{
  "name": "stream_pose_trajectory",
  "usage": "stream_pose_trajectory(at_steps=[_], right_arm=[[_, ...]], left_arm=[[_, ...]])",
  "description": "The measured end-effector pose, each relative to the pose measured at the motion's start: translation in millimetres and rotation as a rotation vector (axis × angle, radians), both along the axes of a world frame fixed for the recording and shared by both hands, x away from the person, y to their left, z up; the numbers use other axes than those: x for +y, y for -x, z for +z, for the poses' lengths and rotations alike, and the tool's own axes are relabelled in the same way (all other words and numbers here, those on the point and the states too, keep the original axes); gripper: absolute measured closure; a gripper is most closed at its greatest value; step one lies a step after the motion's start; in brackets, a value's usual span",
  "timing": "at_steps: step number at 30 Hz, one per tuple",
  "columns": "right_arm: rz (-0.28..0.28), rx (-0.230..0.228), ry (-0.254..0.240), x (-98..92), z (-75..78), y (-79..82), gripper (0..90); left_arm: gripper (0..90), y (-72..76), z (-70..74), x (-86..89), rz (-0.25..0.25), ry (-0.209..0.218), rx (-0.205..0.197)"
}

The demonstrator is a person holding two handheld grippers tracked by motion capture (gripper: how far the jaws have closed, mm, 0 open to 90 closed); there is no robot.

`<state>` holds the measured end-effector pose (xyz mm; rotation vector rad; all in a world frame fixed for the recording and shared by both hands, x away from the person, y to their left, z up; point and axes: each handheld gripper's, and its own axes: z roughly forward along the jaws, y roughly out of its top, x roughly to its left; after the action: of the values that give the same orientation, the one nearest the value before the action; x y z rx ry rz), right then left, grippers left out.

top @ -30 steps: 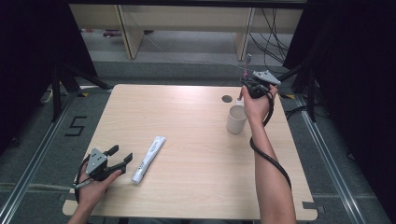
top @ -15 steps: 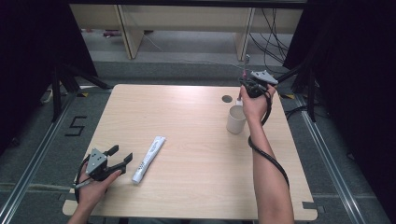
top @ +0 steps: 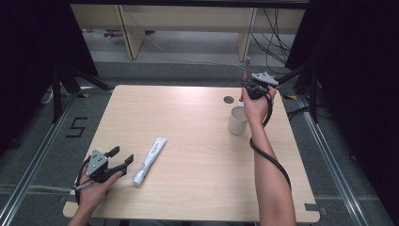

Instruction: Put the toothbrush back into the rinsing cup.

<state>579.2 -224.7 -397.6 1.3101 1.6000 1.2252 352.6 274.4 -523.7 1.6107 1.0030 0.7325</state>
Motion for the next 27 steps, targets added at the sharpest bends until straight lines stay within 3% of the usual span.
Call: stream_pose_trajectory(at_steps=[27], right_arm=[[0.009, 0.048, 0.049, -3.0, -3.9, 3.0, 77.9]], left_arm=[[31.3, 0.1, 0.1, 0.4, -0.002, 0.002, 0.002]])
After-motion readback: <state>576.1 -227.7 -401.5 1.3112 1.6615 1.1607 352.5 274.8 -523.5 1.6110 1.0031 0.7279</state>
